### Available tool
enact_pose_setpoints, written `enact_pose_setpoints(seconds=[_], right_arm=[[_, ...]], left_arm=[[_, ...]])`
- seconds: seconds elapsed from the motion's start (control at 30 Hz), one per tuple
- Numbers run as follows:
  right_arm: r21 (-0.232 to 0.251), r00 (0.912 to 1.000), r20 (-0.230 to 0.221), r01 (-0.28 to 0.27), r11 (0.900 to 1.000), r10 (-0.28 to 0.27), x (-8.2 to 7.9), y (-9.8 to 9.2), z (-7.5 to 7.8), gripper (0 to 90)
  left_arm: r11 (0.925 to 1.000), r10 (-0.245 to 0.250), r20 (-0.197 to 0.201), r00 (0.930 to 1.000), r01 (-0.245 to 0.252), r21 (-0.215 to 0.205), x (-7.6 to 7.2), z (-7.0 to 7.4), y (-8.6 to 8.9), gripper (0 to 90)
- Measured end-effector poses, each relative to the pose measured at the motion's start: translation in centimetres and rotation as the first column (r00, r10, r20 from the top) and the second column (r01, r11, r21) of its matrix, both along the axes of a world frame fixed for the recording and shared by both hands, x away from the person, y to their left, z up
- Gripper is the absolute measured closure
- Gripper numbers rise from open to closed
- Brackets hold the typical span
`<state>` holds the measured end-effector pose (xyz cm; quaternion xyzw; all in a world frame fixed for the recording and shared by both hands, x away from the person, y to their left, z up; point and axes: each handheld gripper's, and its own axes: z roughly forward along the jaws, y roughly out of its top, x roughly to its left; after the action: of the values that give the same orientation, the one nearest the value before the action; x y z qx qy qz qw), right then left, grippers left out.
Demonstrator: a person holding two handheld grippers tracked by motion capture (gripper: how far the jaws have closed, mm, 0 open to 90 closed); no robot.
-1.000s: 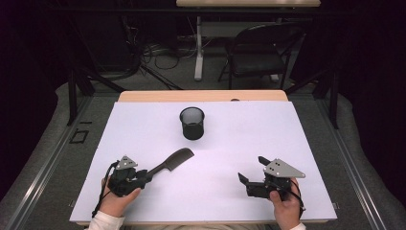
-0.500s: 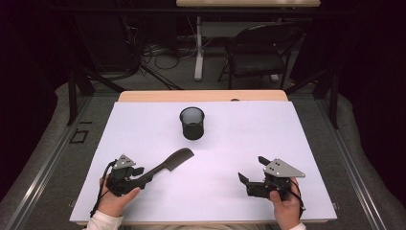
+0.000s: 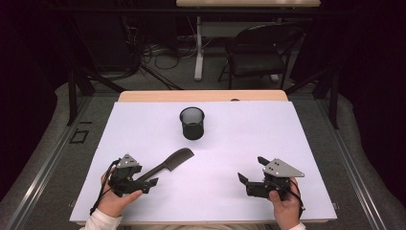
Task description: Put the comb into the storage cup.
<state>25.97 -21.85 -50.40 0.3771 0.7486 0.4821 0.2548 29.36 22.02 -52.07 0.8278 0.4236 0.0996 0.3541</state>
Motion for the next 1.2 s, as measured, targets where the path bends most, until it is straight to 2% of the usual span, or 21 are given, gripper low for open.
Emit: enact_pose_setpoints(seconds=[0.13,0.27,0.33,0.37,0.47,0.53,0.6,0.73,0.93,1.2], right_arm=[[0.001,1.0000,0.001,0.001,1.000,-0.001,0.0,0.0,0.0,12.2],[-0.001,1.0000,-0.003,0.002,1.000,-0.002,0.0,0.0,0.0,12.2],[0.000,1.0000,-0.003,0.002,1.000,-0.002,0.0,0.0,0.0,12.2],[-0.001,1.0000,-0.004,0.003,1.000,-0.003,0.1,0.0,0.0,12.2],[0.001,1.0000,-0.005,0.004,1.000,-0.004,0.1,0.0,0.0,12.2],[0.000,1.0000,-0.005,0.003,1.000,-0.003,0.1,0.0,0.0,12.2],[0.001,1.0000,-0.005,0.004,1.000,-0.004,0.1,0.0,0.0,12.2],[0.001,1.0000,-0.006,0.004,1.000,-0.004,0.1,0.0,0.0,12.2],[-0.001,1.0000,-0.006,0.003,1.000,-0.003,0.1,0.0,-0.1,12.2],[-0.004,0.9999,-0.012,0.001,1.000,-0.001,0.1,0.1,-0.1,12.2]], left_arm=[[0.9999,-0.012,0.003,0.9999,0.012,0.000,0.0,0.2,-0.3,14.6],[0.9994,-0.032,-0.012,0.9994,0.032,0.016,0.1,0.4,-0.8,10.8],[0.9993,-0.032,-0.006,0.9995,0.032,0.021,0.2,0.4,-0.8,8.5],[0.9994,-0.023,-0.019,0.9996,0.024,0.026,0.3,0.7,-0.8,7.0],[0.9993,-0.021,-0.022,0.9995,0.022,0.030,0.4,0.9,-0.8,5.2],[0.9985,-0.024,-0.034,0.9991,0.026,0.048,0.7,1.3,-0.7,4.7],[0.9985,-0.021,-0.026,0.9994,0.023,0.049,0.7,1.4,-0.7,3.4],[0.9975,-0.027,-0.051,0.9983,0.030,0.064,1.2,1.8,-0.6,2.4],[0.9924,-0.012,-0.076,0.9970,0.021,0.121,1.9,2.3,-0.7,0.2],[0.9876,-0.015,-0.109,0.9939,0.032,0.154,2.6,3.0,-0.8,0.2]])
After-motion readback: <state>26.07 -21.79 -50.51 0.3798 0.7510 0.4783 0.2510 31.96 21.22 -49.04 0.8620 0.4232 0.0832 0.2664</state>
